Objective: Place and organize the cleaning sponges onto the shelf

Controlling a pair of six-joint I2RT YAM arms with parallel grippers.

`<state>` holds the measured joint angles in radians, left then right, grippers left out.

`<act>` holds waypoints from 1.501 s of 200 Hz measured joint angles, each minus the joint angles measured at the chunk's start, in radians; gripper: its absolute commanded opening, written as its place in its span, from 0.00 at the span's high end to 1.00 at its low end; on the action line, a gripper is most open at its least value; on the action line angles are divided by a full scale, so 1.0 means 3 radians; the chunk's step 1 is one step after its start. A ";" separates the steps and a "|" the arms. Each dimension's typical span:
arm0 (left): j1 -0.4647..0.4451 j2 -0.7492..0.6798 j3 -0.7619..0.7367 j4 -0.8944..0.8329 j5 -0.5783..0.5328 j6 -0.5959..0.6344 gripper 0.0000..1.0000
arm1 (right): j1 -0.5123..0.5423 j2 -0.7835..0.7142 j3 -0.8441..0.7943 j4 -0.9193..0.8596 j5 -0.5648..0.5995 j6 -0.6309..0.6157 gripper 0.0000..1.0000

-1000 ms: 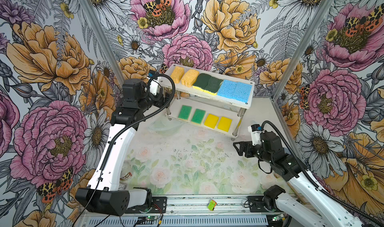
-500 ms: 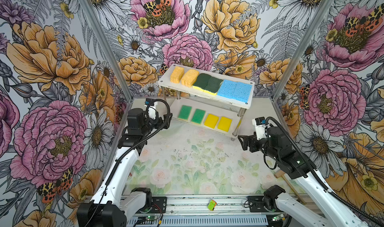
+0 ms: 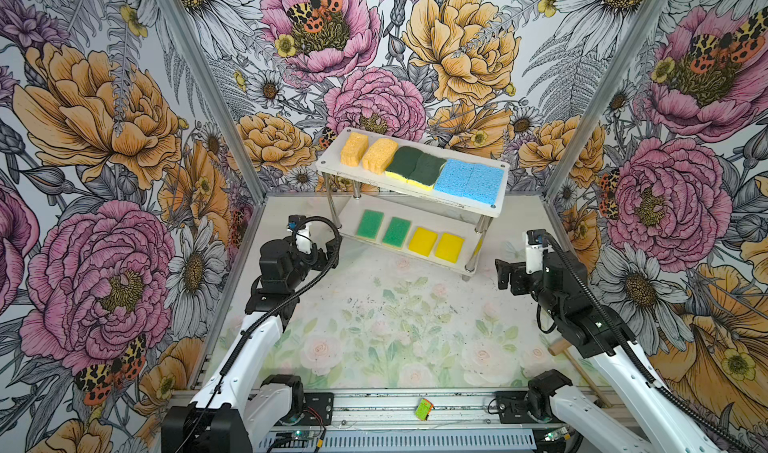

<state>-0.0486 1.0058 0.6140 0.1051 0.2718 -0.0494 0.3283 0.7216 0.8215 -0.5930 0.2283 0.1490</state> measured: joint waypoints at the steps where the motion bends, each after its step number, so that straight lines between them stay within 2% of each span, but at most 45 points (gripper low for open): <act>1: 0.0004 0.0003 -0.0004 0.0006 0.0001 0.0001 0.01 | -0.0010 -0.0010 -0.0017 0.0022 0.0006 -0.0004 0.00; 46: 0.0182 0.0139 -0.0278 0.0397 -0.0001 0.0023 0.01 | -0.0225 -0.0067 -0.0664 0.0783 0.0158 -0.0029 0.00; 113: 0.0352 0.0289 -0.0500 0.0738 0.0004 0.0128 0.01 | -0.0412 0.0716 -0.1548 0.2396 0.0453 -0.0033 0.00; 158: 0.0579 0.0507 -0.0561 0.0922 0.0098 0.0136 0.01 | -0.0651 0.1153 -0.1589 0.3131 0.0456 -0.0196 0.00; 202: 0.0786 0.0693 -0.0748 0.1256 0.0228 0.0071 0.01 | -0.0861 0.1512 -0.1699 0.3766 0.0145 -0.0390 0.00; 274: 0.0813 0.1017 -0.0778 0.1740 0.0270 -0.0011 0.01 | -0.1010 0.2289 -0.1625 0.4484 -0.0337 -0.0440 0.01; 300: 0.0819 0.1092 -0.0829 0.1896 0.0268 -0.0028 0.01 | -0.1011 0.2672 -0.1612 0.4772 -0.0374 -0.0429 0.02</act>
<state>0.1970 1.3334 0.3653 0.6739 0.3523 -0.0578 0.0250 1.5230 0.3378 0.8387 0.1162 0.0204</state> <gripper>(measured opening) 0.987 0.982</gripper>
